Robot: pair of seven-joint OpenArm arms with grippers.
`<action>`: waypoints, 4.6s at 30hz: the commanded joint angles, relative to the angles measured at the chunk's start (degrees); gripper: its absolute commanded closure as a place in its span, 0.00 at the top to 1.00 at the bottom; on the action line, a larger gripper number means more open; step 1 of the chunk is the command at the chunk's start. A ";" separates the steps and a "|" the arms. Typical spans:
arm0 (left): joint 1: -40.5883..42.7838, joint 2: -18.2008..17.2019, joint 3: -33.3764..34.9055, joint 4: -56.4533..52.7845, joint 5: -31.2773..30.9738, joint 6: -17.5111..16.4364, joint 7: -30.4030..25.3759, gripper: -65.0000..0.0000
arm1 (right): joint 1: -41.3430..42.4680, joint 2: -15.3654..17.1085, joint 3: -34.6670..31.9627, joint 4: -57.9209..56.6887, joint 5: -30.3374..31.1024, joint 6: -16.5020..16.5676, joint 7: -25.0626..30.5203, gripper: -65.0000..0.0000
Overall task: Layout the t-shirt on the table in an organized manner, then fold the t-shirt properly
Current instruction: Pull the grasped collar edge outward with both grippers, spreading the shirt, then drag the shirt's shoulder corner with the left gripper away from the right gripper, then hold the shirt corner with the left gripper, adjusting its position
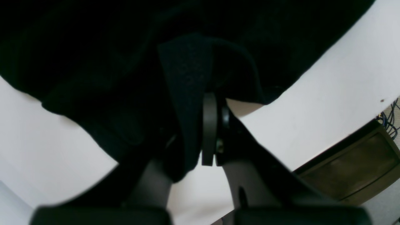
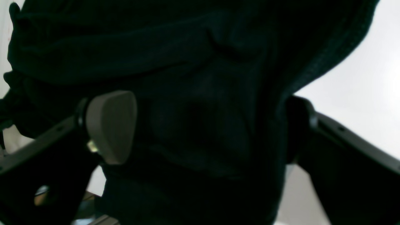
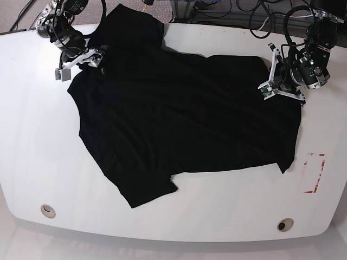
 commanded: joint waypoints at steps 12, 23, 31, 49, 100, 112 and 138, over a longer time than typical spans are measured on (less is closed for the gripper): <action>-0.36 0.31 -8.29 0.90 -0.18 -0.03 -1.53 0.00 | 1.19 1.30 -0.03 0.02 -1.22 -0.66 -1.13 0.02; -0.36 1.45 -14.27 0.90 -0.18 -0.03 -1.61 0.00 | 1.45 1.83 0.06 0.02 -1.31 -0.75 -1.13 0.00; -0.36 1.63 -14.44 0.90 -0.27 -0.03 -1.70 0.00 | 2.86 2.09 0.85 0.02 -4.30 -3.74 -1.13 0.00; 0.87 5.58 -29.74 4.42 -0.27 -0.03 0.76 0.01 | 5.85 2.09 2.61 -0.60 -7.64 -4.35 -1.13 0.00; 9.22 4.88 -40.38 4.86 -23.83 -0.03 6.12 0.41 | 9.27 3.32 0.94 -2.80 -7.73 -6.02 -1.13 0.00; 2.63 14.02 -36.16 3.19 -23.65 -0.03 6.12 0.60 | 9.10 3.32 -0.47 -2.80 -7.73 -6.02 -1.13 0.00; -5.81 16.13 -30.97 -10.62 -9.68 -0.03 3.57 0.60 | 9.19 4.55 -0.56 -2.89 -7.73 -5.67 -1.13 0.00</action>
